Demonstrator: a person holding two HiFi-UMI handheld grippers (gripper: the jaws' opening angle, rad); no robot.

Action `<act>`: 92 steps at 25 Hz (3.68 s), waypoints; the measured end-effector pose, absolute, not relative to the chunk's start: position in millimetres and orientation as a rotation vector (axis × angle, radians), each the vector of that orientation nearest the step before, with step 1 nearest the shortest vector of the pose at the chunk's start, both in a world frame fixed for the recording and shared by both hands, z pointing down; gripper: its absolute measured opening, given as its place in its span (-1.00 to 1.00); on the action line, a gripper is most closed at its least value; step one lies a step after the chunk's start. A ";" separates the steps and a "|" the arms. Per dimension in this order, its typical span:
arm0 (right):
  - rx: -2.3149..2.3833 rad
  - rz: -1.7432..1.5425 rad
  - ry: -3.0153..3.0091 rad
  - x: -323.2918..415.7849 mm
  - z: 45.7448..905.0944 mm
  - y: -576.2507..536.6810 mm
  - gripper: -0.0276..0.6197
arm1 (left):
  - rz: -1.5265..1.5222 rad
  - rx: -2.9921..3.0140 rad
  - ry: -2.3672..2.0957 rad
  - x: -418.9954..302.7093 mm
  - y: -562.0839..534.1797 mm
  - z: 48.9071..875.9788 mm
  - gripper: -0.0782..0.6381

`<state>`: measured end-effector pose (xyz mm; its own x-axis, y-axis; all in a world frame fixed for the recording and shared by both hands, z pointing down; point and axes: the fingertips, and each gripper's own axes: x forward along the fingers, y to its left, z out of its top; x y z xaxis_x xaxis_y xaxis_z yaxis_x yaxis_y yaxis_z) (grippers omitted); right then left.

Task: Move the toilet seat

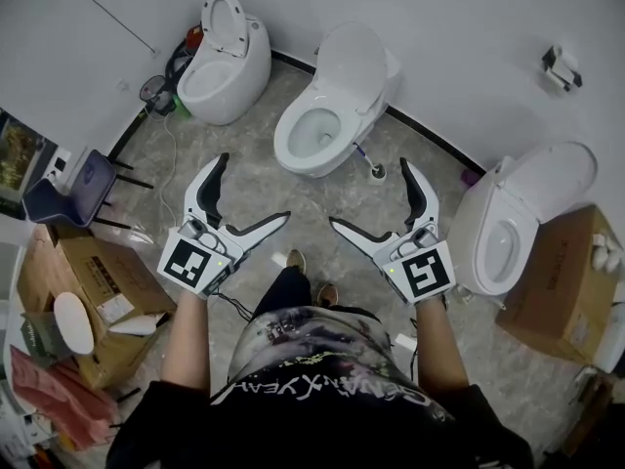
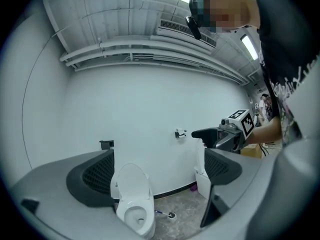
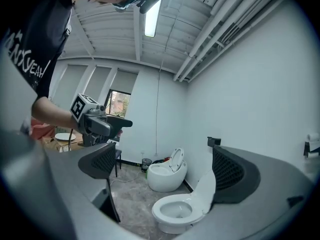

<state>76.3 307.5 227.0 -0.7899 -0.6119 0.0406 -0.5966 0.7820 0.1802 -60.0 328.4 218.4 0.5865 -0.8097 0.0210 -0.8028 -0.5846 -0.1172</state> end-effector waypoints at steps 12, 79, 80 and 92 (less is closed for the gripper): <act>0.980 -0.261 -2.856 80.5 246.4 266.0 0.89 | -0.146 -2.720 1.380 -52.0 288.7 242.5 0.73; 0.939 -0.044 -2.689 -7.5 449.8 -120.6 0.89 | -0.336 -2.922 1.437 -133.1 -95.5 449.0 0.73; 0.935 -0.035 -2.681 -7.6 465.9 -122.0 0.89 | -0.346 -2.929 1.442 -133.7 -95.7 463.6 0.73; 0.937 0.155 -2.585 -1.5 621.0 -127.5 0.89 | -0.461 -3.015 1.507 -133.0 -91.6 616.6 0.73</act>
